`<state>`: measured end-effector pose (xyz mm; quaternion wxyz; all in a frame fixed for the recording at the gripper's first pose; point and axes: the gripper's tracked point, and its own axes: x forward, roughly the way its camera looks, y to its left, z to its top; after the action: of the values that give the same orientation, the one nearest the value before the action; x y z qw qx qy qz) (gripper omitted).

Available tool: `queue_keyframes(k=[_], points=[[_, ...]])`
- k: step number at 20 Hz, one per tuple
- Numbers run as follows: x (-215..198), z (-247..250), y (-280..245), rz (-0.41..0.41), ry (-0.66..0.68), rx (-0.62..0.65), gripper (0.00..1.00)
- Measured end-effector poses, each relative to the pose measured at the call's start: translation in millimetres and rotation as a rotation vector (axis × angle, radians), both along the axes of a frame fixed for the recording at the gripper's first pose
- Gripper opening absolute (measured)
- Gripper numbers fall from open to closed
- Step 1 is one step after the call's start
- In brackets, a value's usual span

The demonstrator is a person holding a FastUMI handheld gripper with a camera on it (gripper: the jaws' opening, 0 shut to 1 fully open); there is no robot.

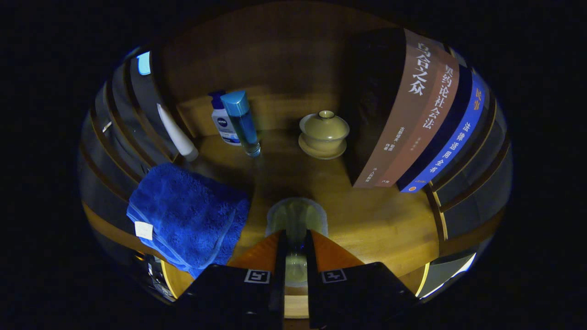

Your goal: Pull open the drawer, take out the items inside it, and place them on the countertop above the cabinet.

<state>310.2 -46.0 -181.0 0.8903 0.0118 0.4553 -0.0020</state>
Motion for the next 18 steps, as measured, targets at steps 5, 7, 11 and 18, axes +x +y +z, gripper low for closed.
queue_keyframes(k=[5, 7, 11, 18], points=[[-6.8, 6.1, -5.2, 0.03, -0.043, -0.047, 0.88], [-8.5, 14.9, -4.7, 0.009, -0.071, -0.025, 1.0], [-25.9, 35.8, -5.5, -0.003, -0.137, 0.007, 1.0], [-100.2, 73.7, -5.8, -0.006, -0.325, 0.096, 1.0]])
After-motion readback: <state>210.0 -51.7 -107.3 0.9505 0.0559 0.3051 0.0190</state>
